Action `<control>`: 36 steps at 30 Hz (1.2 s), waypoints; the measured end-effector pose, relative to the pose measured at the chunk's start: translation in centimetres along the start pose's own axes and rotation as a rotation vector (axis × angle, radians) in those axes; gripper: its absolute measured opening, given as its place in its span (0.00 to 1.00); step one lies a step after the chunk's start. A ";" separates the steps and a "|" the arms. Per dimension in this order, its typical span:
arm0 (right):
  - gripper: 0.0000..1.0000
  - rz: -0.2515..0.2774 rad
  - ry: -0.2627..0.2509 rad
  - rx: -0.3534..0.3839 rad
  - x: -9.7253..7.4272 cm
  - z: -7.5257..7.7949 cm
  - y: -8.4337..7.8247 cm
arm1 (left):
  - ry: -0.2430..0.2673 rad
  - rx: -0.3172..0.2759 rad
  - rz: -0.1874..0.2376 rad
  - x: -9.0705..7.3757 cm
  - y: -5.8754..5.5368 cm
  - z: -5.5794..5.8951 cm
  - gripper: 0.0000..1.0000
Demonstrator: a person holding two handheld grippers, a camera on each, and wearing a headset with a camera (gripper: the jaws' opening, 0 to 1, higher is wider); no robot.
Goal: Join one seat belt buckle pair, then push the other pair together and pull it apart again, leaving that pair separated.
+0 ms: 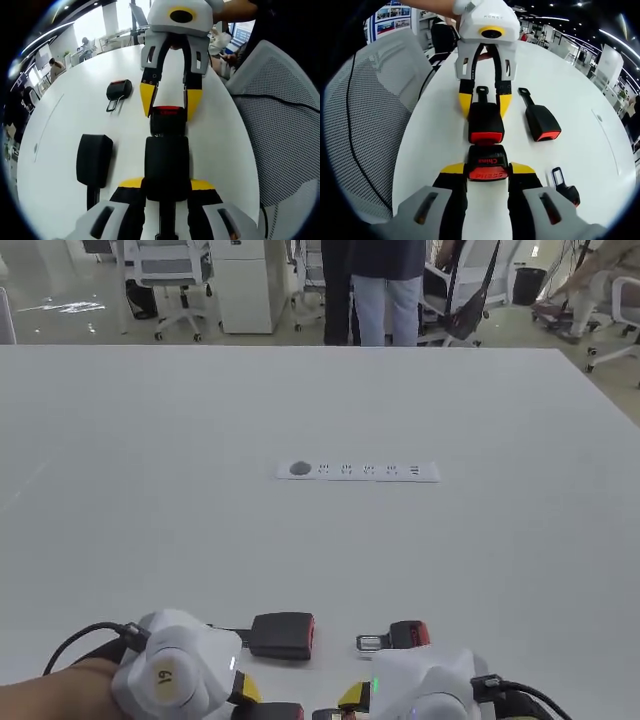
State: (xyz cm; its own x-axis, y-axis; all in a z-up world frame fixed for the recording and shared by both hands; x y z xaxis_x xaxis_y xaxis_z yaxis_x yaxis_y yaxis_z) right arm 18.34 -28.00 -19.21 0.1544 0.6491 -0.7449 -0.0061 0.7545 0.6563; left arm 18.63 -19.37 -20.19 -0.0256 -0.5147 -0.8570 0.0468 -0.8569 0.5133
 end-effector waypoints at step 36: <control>0.42 -0.018 -0.018 -0.056 -1.6 0.4 -0.7 | -0.003 -0.020 -0.041 -1.3 -0.4 0.0 0.38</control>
State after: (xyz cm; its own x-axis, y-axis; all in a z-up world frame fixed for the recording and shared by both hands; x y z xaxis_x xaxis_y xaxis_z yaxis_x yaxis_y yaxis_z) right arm 18.54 -29.64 -18.44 0.1723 0.6338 -0.7540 -0.0579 0.7707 0.6346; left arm 18.69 -18.37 -19.29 -0.0310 -0.4794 -0.8770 0.0656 -0.8766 0.4768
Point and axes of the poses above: the centre of the closed fingertips' face, and the gripper's own axes: x roughly forward along the fingers, z roughly to its right, y roughly out of its top, the point moved 1 cm from there along -x, roughly backward along the fingers, and after that the axes turned 3 degrees about -y, right-handed, at the moved point
